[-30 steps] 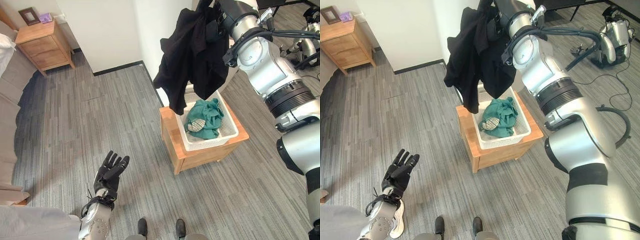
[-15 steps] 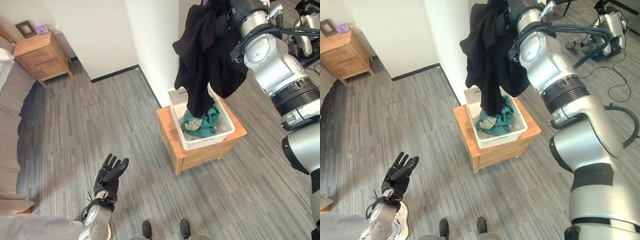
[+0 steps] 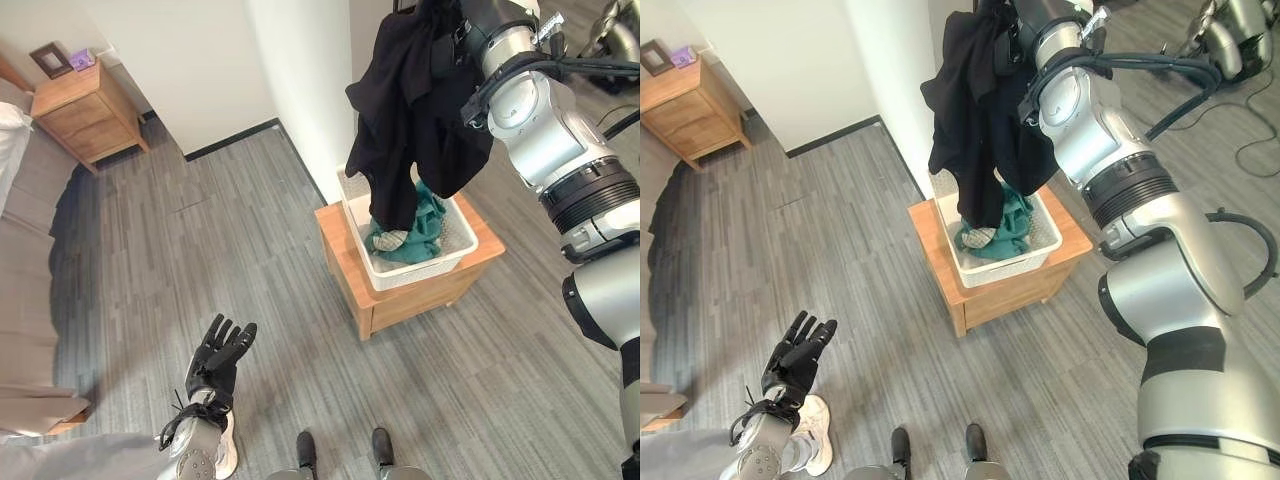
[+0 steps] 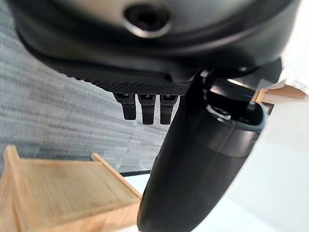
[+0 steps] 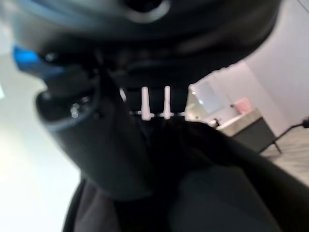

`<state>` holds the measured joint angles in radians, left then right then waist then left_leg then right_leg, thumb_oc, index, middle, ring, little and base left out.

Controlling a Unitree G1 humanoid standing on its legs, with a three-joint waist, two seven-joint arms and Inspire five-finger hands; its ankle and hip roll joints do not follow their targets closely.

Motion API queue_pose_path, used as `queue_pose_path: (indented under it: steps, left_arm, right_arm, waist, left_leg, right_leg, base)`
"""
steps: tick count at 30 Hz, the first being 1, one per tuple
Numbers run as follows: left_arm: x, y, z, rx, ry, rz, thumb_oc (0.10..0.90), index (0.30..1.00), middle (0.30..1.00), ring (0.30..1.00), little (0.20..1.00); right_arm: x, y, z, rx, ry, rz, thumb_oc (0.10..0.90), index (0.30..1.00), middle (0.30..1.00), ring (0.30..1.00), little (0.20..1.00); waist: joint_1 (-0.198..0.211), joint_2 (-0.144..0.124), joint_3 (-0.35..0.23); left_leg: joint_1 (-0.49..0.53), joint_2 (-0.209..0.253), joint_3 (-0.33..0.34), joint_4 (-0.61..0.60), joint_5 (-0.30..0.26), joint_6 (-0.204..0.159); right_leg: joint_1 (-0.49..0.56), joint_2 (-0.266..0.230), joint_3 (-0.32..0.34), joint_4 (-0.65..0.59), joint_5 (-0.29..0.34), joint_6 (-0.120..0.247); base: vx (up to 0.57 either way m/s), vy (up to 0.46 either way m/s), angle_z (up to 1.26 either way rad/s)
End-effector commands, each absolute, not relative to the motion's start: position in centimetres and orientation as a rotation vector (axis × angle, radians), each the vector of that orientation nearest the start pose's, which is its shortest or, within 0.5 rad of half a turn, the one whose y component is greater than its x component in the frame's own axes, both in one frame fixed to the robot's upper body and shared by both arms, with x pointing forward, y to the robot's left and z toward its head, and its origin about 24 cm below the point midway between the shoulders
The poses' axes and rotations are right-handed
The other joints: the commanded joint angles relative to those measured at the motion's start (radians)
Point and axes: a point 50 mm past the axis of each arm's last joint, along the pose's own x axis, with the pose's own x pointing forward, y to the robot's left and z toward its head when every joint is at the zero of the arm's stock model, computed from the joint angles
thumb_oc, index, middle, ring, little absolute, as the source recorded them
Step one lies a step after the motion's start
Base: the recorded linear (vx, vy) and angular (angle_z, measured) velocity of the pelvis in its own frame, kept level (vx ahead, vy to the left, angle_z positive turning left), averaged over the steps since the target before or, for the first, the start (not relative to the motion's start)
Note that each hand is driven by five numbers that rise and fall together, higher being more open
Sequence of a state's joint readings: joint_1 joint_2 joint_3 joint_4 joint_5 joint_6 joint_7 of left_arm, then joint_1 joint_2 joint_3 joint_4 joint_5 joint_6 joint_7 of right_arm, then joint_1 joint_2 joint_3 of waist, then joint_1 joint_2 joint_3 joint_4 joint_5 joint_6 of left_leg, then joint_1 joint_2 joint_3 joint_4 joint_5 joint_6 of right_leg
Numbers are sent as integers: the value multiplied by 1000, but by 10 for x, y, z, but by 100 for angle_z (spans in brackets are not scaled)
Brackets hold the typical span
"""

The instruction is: Pick up bed clothes into laundry basket.

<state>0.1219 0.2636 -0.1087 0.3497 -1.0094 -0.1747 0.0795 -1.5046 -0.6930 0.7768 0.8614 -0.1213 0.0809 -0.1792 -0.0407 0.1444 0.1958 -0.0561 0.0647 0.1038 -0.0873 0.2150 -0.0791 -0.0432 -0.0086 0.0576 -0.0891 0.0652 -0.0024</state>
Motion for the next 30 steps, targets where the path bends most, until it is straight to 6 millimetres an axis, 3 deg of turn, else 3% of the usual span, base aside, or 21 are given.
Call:
queue_pose_path:
  steps: [1,4,7,10,12,14,19,22,24,26,28,30]
  left_arm:
    - [216,255,5,-529,35,290,800,900,900,900,900]
    - [212,260,6,-535,23,311,800,900,900,900,900]
    - [207,260,4,-534,31,315,800,900,900,900,900]
    - [207,257,3,-543,31,303,800,900,900,900,900]
    - [210,251,6,-558,17,283,800,900,900,900,900]
    - [213,248,8,-560,7,270,800,900,900,900,900]
    - [221,241,16,-562,-24,231,800,900,900,900,900]
    - [224,236,15,-577,-19,229,800,900,900,900,900]
    - [225,235,13,-584,-14,235,800,900,900,900,900]
    - [225,234,11,-596,-6,251,800,900,900,900,900]
    - [225,235,10,-599,-2,258,800,900,900,900,900]
    - [225,236,8,-611,1,286,800,900,900,900,900]
  right_arm:
    - [375,-171,437,-1341,-694,-442,400,300,300,300,300]
    - [374,-183,439,-1413,-646,-478,400,300,300,300,300]
    - [372,-209,442,-1578,-536,-565,400,300,300,300,300]
    - [371,-218,442,-1620,-496,-589,400,300,300,300,300]
    - [374,-232,433,-1632,-438,-604,400,300,300,300,300]
    - [378,-233,425,-1642,-412,-588,400,300,300,300,300]
    - [383,-220,419,-1685,-434,-553,400,300,300,300,300]
    - [384,-202,423,-1706,-490,-538,400,300,300,300,300]
    - [385,-187,423,-1701,-542,-508,400,300,300,300,300]
    - [382,-158,427,-1685,-658,-453,400,300,300,300,300]
    - [381,-151,427,-1676,-687,-439,400,300,300,300,300]
    - [377,-124,425,-1635,-783,-375,400,300,300,300,300]
  waist:
    - [0,-43,2]
    - [4,-29,10]
    - [8,0,34]
    - [9,15,40]
    - [7,32,51]
    - [8,39,55]
    - [3,53,63]
    - [1,57,64]
    - [-2,58,65]
    - [-6,55,63]
    - [-8,54,63]
    - [-8,51,64]
  left_leg:
    - [3,-38,15,0,-142,-19]
    - [-13,-38,15,0,-132,-26]
    - [-39,-38,14,0,-116,-37]
    - [-46,-38,15,0,-110,-40]
    - [-55,-40,15,0,-105,-43]
    - [-58,-39,18,0,-103,-43]
    - [-63,-39,17,0,-97,-48]
    - [-62,-40,13,0,-94,-50]
    - [-59,-39,9,0,-93,-49]
    - [-58,-38,2,0,-95,-49]
    - [-58,-38,0,0,-95,-49]
    - [-59,-38,-2,0,-98,-48]
  right_leg:
    - [-56,-83,70,5,-18,106]
    - [-73,-82,71,4,-16,105]
    - [-95,-83,65,3,-16,104]
    - [-104,-83,66,2,-16,102]
    - [-116,-82,66,3,-20,99]
    - [-121,-81,69,3,-22,97]
    - [-127,-81,70,6,-27,91]
    - [-124,-78,68,6,-31,86]
    - [-121,-77,68,8,-35,82]
    - [-116,-76,68,8,-40,78]
    - [-115,-75,66,8,-41,77]
    - [-114,-73,64,7,-42,74]
  base:
    - [-22,-7,-4]
    - [4,-44,-3]
    - [-2,-48,3]
    - [3,-8,-3]
    - [12,-25,-6]
    - [17,-29,-7]
    - [12,-23,-3]
    - [5,-4,-1]
    - [14,-25,-4]
    - [13,-31,-4]
    - [5,-7,-2]
    - [0,0,0]
